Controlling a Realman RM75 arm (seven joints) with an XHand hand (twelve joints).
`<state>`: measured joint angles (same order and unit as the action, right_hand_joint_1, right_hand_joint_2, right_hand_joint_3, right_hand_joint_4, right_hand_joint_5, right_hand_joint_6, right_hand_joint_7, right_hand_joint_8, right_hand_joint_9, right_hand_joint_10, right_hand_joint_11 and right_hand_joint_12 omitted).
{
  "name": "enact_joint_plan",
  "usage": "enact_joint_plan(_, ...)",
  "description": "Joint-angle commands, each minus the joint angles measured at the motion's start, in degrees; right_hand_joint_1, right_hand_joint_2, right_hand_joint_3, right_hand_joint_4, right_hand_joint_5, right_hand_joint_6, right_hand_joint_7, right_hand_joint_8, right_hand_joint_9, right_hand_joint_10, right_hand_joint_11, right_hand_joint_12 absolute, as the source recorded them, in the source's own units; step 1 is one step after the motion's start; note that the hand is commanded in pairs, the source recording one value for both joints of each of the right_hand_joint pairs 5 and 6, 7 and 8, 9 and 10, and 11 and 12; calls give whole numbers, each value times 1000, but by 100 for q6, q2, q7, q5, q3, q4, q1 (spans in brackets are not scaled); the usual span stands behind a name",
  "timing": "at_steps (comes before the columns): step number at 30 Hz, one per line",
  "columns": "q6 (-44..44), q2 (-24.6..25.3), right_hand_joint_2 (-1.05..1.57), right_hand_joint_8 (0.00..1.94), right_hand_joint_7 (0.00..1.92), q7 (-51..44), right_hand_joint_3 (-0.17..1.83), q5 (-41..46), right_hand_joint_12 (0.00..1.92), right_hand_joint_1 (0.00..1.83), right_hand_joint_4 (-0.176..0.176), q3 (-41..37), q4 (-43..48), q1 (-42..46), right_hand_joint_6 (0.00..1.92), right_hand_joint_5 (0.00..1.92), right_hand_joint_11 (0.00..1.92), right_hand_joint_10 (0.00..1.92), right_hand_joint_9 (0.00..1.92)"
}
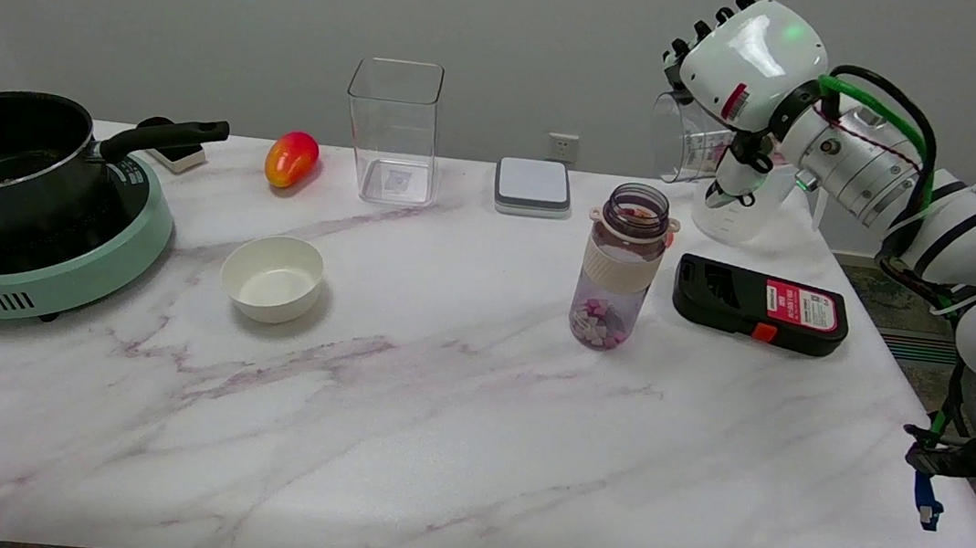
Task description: Pour the contents of the measuring cup into the bottle.
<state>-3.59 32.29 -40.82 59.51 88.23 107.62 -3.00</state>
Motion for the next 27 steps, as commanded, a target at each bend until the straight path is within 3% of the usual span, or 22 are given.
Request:
enact_joint_plan(1, 244, 6, 1204, 1812, 1812, -294, 352, -76, 1334, 1455, 0, 41, 0, 221, 1910, 1910, 1334, 1568, 1568)
enact_joint_plan(27, 523, -50, 1226, 1820, 1820, -677, 351, -20, 1339, 1440, 0, 217, 0, 278, 1920, 1920, 1339, 1574, 1574)
